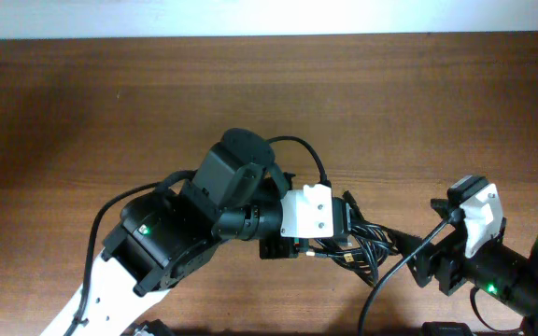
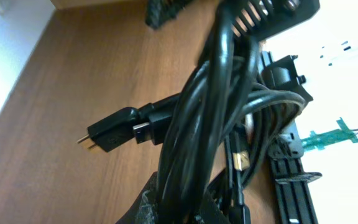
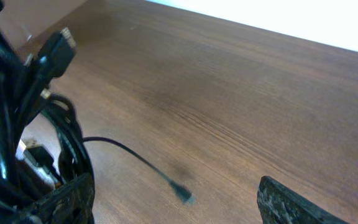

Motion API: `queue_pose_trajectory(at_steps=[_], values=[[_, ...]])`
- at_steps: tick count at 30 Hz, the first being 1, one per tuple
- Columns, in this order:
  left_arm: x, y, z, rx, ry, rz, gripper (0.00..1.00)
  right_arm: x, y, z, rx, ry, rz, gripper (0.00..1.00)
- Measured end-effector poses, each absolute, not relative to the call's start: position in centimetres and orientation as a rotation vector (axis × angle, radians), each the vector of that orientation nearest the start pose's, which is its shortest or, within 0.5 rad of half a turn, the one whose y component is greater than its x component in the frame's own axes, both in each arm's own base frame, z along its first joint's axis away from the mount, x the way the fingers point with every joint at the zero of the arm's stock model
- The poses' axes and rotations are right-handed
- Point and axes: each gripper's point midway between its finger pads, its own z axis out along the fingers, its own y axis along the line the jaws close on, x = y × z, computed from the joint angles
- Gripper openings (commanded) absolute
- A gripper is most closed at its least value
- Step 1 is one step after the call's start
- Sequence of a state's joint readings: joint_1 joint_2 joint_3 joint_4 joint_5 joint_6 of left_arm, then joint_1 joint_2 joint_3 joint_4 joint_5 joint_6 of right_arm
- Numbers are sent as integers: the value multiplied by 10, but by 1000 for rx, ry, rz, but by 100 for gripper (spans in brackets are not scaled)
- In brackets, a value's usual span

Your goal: Untangle cables

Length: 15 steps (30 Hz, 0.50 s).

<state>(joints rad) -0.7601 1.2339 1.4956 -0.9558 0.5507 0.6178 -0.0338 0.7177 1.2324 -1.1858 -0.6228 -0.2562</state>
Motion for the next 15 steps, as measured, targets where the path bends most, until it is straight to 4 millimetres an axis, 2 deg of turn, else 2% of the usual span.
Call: queue_pose_trajectory(at_steps=[6, 10, 15], values=[[180, -283, 349, 1607, 1511, -622, 0, 171, 99, 326, -614, 2057, 542, 82], [178, -277, 360, 1579, 1482, -589, 0, 171, 99, 327, -619, 2053, 545, 83], [177, -274, 365, 1567, 1472, -575, 0, 169, 103, 329, -632, 2042, 573, 83]])
